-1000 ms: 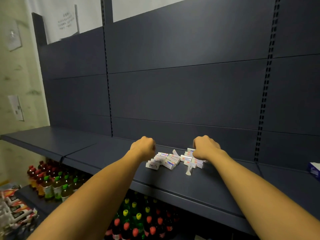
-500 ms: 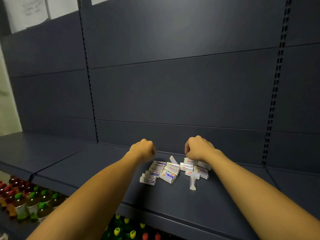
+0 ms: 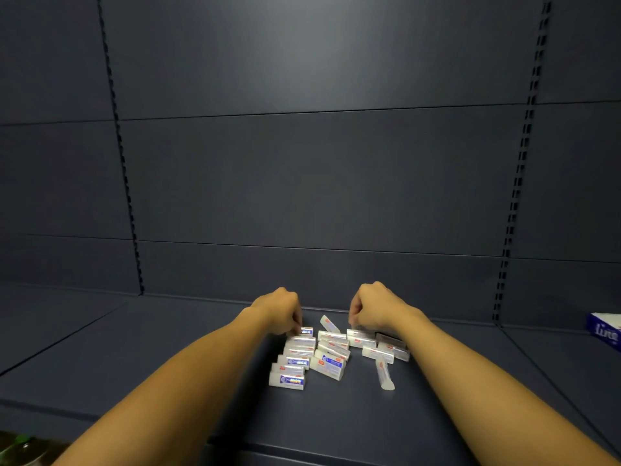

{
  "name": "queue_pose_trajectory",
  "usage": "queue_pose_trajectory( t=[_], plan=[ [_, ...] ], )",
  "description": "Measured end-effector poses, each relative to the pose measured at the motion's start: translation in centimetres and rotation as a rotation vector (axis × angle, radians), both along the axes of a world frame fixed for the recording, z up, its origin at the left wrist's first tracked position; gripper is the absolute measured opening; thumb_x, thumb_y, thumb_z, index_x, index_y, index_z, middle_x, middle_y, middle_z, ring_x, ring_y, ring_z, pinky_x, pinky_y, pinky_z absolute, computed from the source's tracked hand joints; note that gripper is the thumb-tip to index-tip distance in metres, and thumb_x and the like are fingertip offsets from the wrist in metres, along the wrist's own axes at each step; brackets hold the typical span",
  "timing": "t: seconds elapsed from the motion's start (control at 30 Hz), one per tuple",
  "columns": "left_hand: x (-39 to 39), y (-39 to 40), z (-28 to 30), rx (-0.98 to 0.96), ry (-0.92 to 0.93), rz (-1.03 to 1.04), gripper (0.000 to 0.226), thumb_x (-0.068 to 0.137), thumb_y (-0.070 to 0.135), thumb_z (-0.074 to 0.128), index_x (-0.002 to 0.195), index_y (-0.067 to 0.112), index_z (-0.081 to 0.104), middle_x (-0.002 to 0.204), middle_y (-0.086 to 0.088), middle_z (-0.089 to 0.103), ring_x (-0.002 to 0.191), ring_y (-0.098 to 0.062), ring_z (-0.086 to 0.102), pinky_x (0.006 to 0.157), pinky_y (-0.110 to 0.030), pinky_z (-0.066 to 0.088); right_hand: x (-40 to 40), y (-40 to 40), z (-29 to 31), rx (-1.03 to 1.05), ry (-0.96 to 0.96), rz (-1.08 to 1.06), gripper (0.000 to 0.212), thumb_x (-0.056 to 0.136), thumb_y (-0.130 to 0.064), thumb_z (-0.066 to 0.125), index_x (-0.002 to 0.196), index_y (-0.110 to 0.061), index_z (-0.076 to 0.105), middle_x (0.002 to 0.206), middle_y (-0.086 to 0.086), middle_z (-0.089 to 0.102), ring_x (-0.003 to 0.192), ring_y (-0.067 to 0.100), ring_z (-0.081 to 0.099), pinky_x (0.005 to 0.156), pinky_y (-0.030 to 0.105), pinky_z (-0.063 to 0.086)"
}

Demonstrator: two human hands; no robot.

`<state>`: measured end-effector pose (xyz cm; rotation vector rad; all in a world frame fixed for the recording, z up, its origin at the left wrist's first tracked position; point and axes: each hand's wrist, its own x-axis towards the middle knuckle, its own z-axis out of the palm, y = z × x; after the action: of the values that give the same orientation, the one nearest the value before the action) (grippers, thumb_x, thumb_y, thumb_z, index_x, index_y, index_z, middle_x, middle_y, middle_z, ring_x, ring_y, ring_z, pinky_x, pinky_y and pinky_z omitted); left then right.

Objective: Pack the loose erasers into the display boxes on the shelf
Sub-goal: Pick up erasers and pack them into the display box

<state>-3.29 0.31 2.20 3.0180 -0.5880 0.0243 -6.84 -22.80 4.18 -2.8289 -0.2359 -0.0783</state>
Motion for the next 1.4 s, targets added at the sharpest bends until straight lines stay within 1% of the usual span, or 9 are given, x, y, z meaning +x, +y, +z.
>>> queue_pose_trajectory(
  t=[0.23, 0.57, 0.7, 0.8, 0.9, 1.07, 1.13, 1.27, 1.4],
  plan=[
    [1.3, 2.9, 0.8, -0.080, -0.037, 0.013, 0.011, 0.090, 0.019, 0.073, 0.099, 0.020, 0.079, 0.102, 0.002, 0.074, 0.093, -0.018, 0.067, 0.086, -0.040, 0.059, 1.8, 3.2, -1.6, 0.054, 0.000, -0.103, 0.004, 0.085, -0.023, 0.078, 0.085, -0.019, 0.078, 0.096, 0.005, 0.073, 0.090, 0.023, 0.067, 0.086, 0.039, 0.058],
    [2.0, 5.0, 0.8, -0.142, -0.042, 0.020, 0.016, 0.090, 0.021, 0.072, 0.104, 0.018, 0.079, 0.104, 0.000, 0.074, 0.095, -0.020, 0.067, 0.085, -0.038, 0.057, 3.7, 5.2, -1.9, 0.142, 0.064, -0.224, 0.028, 0.089, -0.032, 0.076, 0.104, -0.008, 0.075, 0.106, 0.009, 0.071, 0.093, 0.023, 0.067, 0.090, 0.037, 0.057],
    [2.1, 5.4, 0.4, -0.151, -0.038, 0.031, 0.014, 0.089, 0.022, 0.073, 0.102, 0.020, 0.079, 0.103, 0.001, 0.074, 0.094, -0.020, 0.067, 0.087, -0.040, 0.058, 3.6, 6.0, -1.3, 0.067, 0.148, -0.205, 0.043, 0.081, -0.040, 0.082, 0.111, -0.009, 0.073, 0.114, 0.008, 0.068, 0.102, 0.025, 0.066, 0.096, 0.038, 0.055],
    [1.9, 5.7, 0.2, -0.145, -0.038, 0.038, 0.015, 0.089, 0.022, 0.072, 0.102, 0.020, 0.079, 0.103, 0.000, 0.073, 0.094, -0.020, 0.067, 0.086, -0.039, 0.058, 3.7, 6.4, -1.5, 0.026, 0.165, -0.195, 0.033, 0.078, -0.030, 0.086, 0.104, -0.012, 0.076, 0.111, 0.007, 0.069, 0.096, 0.024, 0.068, 0.091, 0.038, 0.058],
    [1.8, 6.0, 0.3, -0.149, -0.038, 0.042, 0.016, 0.089, 0.022, 0.072, 0.103, 0.020, 0.079, 0.104, 0.000, 0.073, 0.094, -0.020, 0.067, 0.087, -0.039, 0.058, 3.3, 6.7, -1.4, -0.030, 0.109, -0.181, 0.018, 0.082, -0.018, 0.078, 0.099, -0.013, 0.075, 0.106, 0.006, 0.068, 0.093, 0.025, 0.067, 0.087, 0.039, 0.059],
    [1.7, 6.4, 0.8, -0.169, -0.057, 0.053, 0.015, 0.090, 0.021, 0.072, 0.102, 0.019, 0.079, 0.103, 0.000, 0.074, 0.093, -0.020, 0.068, 0.085, -0.039, 0.058, 2.5, 7.2, -0.8, -0.159, 0.005, -0.134, 0.015, 0.091, -0.020, 0.067, 0.105, -0.018, 0.067, 0.105, 0.004, 0.065, 0.098, 0.024, 0.063, 0.088, 0.041, 0.056],
    [1.8, 6.5, 1.0, -0.186, -0.066, 0.055, 0.014, 0.089, 0.022, 0.073, 0.101, 0.019, 0.079, 0.103, 0.000, 0.074, 0.093, -0.020, 0.068, 0.086, -0.040, 0.059, 2.4, 7.1, -0.7, -0.132, 0.006, -0.106, 0.012, 0.088, -0.020, 0.073, 0.099, -0.020, 0.068, 0.101, 0.002, 0.067, 0.094, 0.021, 0.063, 0.085, 0.039, 0.056],
    [1.7, 6.1, 1.5, -0.211, -0.092, 0.047, 0.015, 0.090, 0.024, 0.072, 0.103, 0.020, 0.079, 0.103, -0.001, 0.074, 0.093, -0.021, 0.068, 0.085, -0.039, 0.058, 1.7, 6.7, -0.2, -0.031, -0.028, -0.091, 0.025, 0.077, -0.019, 0.085, 0.091, -0.024, 0.066, 0.100, 0.000, 0.066, 0.091, 0.019, 0.064, 0.077, 0.034, 0.055],
    [1.6, 4.8, 2.1, -0.241, -0.124, 0.015, 0.016, 0.091, 0.026, 0.072, 0.104, 0.020, 0.079, 0.103, -0.001, 0.074, 0.091, -0.022, 0.068, 0.084, -0.039, 0.058, 0.5, 5.3, 0.7, 0.042, -0.070, -0.136, 0.018, 0.072, -0.017, 0.089, 0.078, -0.024, 0.073, 0.087, -0.004, 0.070, 0.082, 0.015, 0.065, 0.071, 0.033, 0.055]
  ],
)
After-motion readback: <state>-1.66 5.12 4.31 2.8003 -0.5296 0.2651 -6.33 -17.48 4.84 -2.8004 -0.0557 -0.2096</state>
